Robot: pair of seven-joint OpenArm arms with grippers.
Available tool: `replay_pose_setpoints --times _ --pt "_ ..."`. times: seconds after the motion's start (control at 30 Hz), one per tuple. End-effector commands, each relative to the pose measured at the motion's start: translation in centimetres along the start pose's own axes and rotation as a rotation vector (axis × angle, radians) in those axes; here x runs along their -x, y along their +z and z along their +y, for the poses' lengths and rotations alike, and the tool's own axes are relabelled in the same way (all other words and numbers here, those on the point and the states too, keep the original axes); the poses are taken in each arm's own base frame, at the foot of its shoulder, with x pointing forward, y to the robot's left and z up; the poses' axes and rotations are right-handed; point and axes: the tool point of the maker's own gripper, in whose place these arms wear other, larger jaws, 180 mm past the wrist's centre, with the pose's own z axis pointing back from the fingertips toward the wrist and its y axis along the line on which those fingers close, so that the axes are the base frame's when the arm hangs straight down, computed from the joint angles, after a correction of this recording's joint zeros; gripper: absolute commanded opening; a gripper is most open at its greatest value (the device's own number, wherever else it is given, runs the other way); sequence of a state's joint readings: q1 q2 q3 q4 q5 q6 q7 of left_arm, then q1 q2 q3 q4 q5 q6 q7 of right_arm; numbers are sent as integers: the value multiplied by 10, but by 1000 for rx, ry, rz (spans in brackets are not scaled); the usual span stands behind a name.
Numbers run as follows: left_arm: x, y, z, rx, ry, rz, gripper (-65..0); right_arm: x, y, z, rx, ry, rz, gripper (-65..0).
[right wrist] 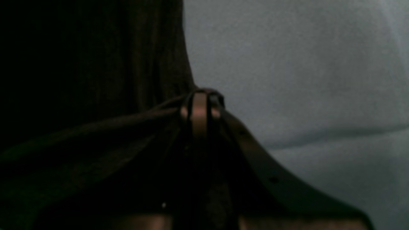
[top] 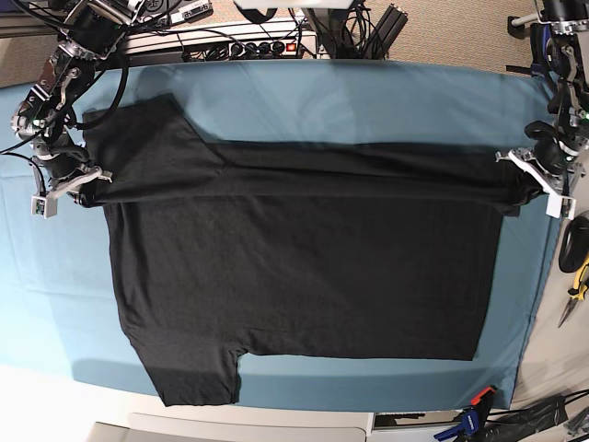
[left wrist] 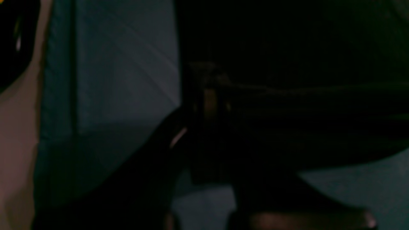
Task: Fold the T-shirt properly
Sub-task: 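Lay the held shoulder edge down over the shirt body with both grippers, then open both grippers and release the folded edge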
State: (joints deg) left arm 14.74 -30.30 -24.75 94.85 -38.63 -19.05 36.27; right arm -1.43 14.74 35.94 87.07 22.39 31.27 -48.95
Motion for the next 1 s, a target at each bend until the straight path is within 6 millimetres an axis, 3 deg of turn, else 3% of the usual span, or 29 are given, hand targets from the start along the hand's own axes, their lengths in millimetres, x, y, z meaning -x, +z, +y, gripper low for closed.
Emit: replay_pose_setpoints --times 0.0,0.1,0.27,0.33,0.4,0.43,0.77,0.97 --pt "-17 3 4 -4 -19 -48 -650 -24 4 -6 15 12 -74 -650" --pt "-17 3 3 2 -24 -47 -649 -24 4 -6 15 12 -74 -650" --pt "-16 4 -9 63 -69 -47 -407 -22 4 -7 17 16 -65 -650" --pt "-16 4 -8 62 -70 -46 -356 -22 4 -8 25 24 -63 -526" --pt "-16 4 -8 61 -69 -46 -353 -22 4 -9 30 29 -67 -413" --pt "-16 4 -8 61 -69 -46 -353 -23 4 -9 30 29 -72 -404" --pt "-14 3 6 -19 -59 -30 -353 -29 8 -15 45 18 -104 -404" --pt "-14 3 6 -18 -60 -30 -353 -32 28 -54 142 -54 -152 -404"
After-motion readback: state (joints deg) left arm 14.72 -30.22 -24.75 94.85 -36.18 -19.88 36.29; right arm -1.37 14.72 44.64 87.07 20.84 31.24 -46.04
